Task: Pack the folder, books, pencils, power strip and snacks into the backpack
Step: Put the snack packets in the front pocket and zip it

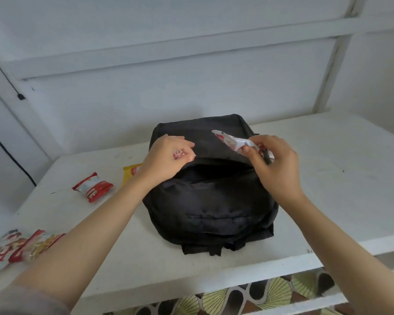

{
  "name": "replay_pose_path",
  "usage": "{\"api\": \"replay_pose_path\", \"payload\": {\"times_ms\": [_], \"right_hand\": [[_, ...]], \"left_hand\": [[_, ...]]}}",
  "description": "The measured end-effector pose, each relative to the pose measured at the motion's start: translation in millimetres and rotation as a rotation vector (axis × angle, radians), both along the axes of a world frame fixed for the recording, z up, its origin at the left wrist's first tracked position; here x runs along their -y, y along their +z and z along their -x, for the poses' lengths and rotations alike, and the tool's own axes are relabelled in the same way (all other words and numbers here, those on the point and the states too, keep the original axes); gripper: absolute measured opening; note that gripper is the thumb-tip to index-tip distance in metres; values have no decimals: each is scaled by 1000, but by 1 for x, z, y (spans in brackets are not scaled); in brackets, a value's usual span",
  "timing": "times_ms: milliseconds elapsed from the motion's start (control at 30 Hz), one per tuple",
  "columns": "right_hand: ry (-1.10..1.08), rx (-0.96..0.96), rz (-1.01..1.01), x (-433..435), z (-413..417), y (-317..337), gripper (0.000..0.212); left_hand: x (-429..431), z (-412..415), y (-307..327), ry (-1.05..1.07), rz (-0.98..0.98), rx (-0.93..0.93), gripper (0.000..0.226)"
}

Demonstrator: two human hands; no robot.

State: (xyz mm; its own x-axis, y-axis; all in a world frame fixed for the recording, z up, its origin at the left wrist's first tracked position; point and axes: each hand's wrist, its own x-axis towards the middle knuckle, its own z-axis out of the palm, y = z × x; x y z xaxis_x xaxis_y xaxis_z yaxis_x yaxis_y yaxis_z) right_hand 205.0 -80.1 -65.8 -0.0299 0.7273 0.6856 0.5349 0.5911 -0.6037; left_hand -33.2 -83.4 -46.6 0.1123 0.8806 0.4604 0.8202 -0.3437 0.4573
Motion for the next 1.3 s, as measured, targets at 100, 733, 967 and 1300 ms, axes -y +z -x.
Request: {"api": "replay_pose_path", "payload": {"times_ms": [100,733,967,1300], "right_hand": [[15,-24,-127,17,3,3,19],[64,850,256,24,82,-2,39],[264,798,219,26,82,-11,42],[38,835,251,6,94,-14,55]], "left_hand": [[-6,0,12,10,-182,-19,8],[-11,9,29,18,-502,-273,14],[-8,23,31,-171,-445,-526,19],[-8,26,38,-226,-499,-576,24]]}}
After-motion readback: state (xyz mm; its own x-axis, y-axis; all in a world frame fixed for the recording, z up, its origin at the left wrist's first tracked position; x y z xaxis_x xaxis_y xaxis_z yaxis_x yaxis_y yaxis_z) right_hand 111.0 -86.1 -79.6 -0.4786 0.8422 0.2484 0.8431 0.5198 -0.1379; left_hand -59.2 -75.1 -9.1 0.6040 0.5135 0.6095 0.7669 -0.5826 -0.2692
